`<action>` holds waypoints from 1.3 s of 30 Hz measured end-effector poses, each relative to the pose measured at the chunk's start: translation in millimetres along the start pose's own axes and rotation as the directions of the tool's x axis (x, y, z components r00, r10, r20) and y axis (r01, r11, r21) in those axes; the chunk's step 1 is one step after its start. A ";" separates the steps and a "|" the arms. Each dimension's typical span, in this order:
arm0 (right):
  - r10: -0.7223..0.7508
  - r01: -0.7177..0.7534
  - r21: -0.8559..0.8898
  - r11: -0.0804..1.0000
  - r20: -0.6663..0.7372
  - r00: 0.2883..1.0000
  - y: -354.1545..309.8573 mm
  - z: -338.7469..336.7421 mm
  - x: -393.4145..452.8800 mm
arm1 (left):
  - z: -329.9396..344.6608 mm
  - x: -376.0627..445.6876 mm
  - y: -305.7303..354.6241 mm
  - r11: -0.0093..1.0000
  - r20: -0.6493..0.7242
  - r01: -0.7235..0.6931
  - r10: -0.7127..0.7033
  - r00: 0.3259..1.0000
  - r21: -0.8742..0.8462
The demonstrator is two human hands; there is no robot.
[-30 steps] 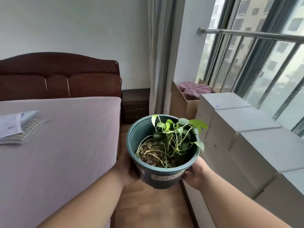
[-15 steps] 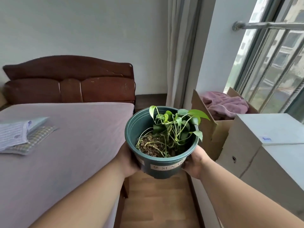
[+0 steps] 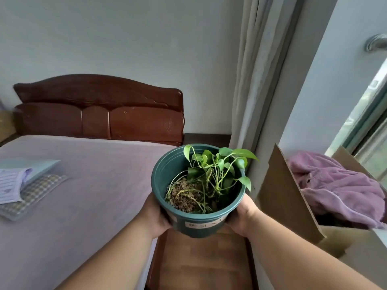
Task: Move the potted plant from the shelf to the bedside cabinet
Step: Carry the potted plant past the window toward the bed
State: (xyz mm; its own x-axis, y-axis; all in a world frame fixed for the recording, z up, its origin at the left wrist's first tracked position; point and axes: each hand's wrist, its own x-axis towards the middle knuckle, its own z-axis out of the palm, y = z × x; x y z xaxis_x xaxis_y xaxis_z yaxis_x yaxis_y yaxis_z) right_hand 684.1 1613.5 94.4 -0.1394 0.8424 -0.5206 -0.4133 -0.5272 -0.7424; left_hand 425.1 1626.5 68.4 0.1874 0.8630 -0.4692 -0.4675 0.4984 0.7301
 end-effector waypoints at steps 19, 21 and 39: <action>-0.080 0.097 0.111 0.989 -0.146 0.986 -162.1 33.3 350.6 | 18.2 363.1 185.0 0.995 -0.028 0.083 -0.082 0.996 0.054; -0.077 0.090 0.081 0.993 -0.159 0.984 -175.5 28.4 378.0 | 25.7 391.1 191.8 0.994 -0.046 0.093 -0.090 0.995 0.063; 0.036 0.013 0.153 0.988 -0.315 0.948 -338.5 -16.5 662.1 | 85.1 709.6 269.4 0.977 -0.131 0.207 -0.211 0.969 -0.040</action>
State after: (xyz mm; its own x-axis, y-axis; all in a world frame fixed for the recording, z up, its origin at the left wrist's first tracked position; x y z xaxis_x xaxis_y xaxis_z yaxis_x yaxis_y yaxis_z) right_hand 746.5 2347.8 -5.9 0.1365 0.7445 -0.6535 -0.5483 -0.4927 -0.6758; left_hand 505.6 2380.2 -25.5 0.1668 0.7202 -0.6735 -0.4527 0.6627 0.5965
